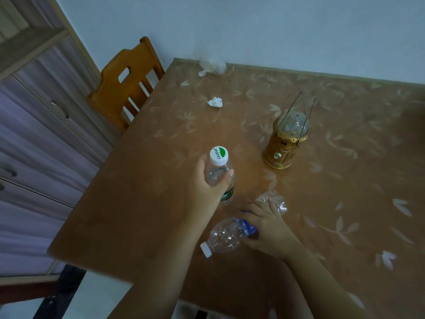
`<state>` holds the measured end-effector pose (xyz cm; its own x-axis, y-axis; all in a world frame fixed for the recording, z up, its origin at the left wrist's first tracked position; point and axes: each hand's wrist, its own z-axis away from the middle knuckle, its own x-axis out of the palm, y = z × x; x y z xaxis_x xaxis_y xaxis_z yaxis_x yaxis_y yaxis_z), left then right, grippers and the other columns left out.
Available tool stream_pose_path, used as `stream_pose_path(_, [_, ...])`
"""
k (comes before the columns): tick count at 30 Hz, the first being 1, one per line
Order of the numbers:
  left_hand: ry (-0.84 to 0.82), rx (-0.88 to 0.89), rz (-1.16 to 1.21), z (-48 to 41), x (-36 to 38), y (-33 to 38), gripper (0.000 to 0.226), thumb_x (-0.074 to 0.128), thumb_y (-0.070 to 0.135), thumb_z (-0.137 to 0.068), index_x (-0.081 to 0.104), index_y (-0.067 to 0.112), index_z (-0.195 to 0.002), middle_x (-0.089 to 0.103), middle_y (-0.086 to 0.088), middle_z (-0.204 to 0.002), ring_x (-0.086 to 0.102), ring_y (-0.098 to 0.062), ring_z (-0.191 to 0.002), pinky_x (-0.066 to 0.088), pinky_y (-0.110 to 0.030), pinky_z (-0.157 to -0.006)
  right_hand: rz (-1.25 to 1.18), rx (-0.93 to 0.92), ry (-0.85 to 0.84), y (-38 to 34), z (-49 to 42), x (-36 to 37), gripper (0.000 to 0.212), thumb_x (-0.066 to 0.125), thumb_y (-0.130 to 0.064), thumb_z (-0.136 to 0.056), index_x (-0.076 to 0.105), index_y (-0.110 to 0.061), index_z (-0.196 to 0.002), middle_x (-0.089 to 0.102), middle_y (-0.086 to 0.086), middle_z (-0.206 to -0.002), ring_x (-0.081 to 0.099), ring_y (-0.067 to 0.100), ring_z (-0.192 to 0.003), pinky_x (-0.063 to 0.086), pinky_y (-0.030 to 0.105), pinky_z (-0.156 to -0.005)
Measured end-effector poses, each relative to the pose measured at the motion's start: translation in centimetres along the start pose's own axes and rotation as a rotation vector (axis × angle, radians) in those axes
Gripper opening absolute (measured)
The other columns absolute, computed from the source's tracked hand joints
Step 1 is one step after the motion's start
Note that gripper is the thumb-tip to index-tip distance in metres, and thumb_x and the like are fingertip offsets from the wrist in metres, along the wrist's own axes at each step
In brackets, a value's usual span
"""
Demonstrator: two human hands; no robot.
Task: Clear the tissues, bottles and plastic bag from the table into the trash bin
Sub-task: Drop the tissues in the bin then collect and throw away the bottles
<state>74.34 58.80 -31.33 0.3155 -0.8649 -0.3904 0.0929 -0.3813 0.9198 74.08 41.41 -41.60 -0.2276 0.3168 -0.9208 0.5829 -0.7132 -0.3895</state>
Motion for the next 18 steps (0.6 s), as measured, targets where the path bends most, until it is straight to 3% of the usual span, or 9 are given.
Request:
stream_pose_path(2, [-0.01, -0.038, 0.028, -0.1, 0.3, -0.1, 0.04, 0.071, 0.02, -0.08, 0.051, 0.022, -0.114, 0.05, 0.022, -0.099, 0.045, 0.025, -0.087, 0.029, 0.009, -0.067, 0.012, -0.003, 0.021, 0.0, 0.1, 0.1, 0.059, 0.049, -0.056, -0.063, 0.062, -0.024, -0.111, 0.06, -0.003, -0.104, 0.04, 0.014, -0.109, 0.021, 0.057, -0.101])
stream_pose_path(4, [-0.013, -0.07, 0.039, -0.3, 0.5, -0.3, 0.051, 0.069, 0.024, -0.081, 0.047, 0.015, -0.127, 0.05, 0.014, -0.116, 0.044, 0.01, -0.102, 0.026, 0.011, -0.07, 0.031, -0.012, 0.038, 0.0, 0.3, 0.2, 0.058, 0.049, -0.057, -0.063, 0.064, -0.024, -0.109, 0.059, -0.003, -0.1, 0.038, 0.014, -0.104, 0.027, 0.055, -0.1])
stream_pose_path(7, [0.001, -0.097, 0.066, -0.6, 0.8, -0.5, 0.056, 0.069, 0.024, -0.081, 0.045, 0.017, -0.13, 0.049, 0.011, -0.121, 0.042, -0.003, -0.113, 0.03, 0.008, -0.073, 0.047, -0.01, 0.047, 0.0, 0.2, 0.1, 0.058, 0.05, -0.058, -0.063, 0.064, -0.023, -0.107, 0.059, -0.003, -0.098, 0.038, 0.015, -0.099, 0.029, 0.047, -0.097])
stream_pose_path(10, [0.021, -0.101, 0.115, -0.7, 1.0, -0.7, 0.052, 0.072, 0.022, -0.078, 0.049, 0.018, -0.125, 0.053, 0.01, -0.117, 0.049, -0.008, -0.113, 0.036, -0.006, -0.079, 0.086, -0.005, 0.044, -0.1, 0.2, 0.1, 0.057, 0.049, -0.06, -0.061, 0.066, -0.024, -0.102, 0.058, -0.004, -0.093, 0.039, 0.014, -0.091, 0.037, 0.037, -0.09])
stream_pose_path(15, [0.082, -0.132, 0.229, -0.2, 0.8, -0.8, 0.049, 0.075, 0.02, -0.075, 0.055, 0.014, -0.119, 0.062, 0.002, -0.118, 0.056, -0.011, -0.111, 0.044, -0.03, -0.096, 0.119, 0.02, 0.033, -0.6, 0.3, -0.4, 0.058, 0.046, -0.064, -0.059, 0.066, -0.026, -0.097, 0.058, -0.006, -0.089, 0.051, 0.016, -0.083, 0.04, 0.032, -0.077])
stream_pose_path(18, [0.122, -0.131, 0.279, 0.2, 0.3, -0.5, 0.036, 0.075, 0.017, -0.076, 0.059, 0.03, -0.105, 0.065, 0.006, -0.11, 0.058, -0.01, -0.107, 0.044, -0.041, -0.098, 0.116, 0.054, -0.003, -1.0, 0.4, -0.5, 0.059, 0.044, -0.066, -0.058, 0.066, -0.026, -0.094, 0.058, -0.007, -0.082, 0.055, 0.014, -0.073, 0.045, 0.03, -0.065])
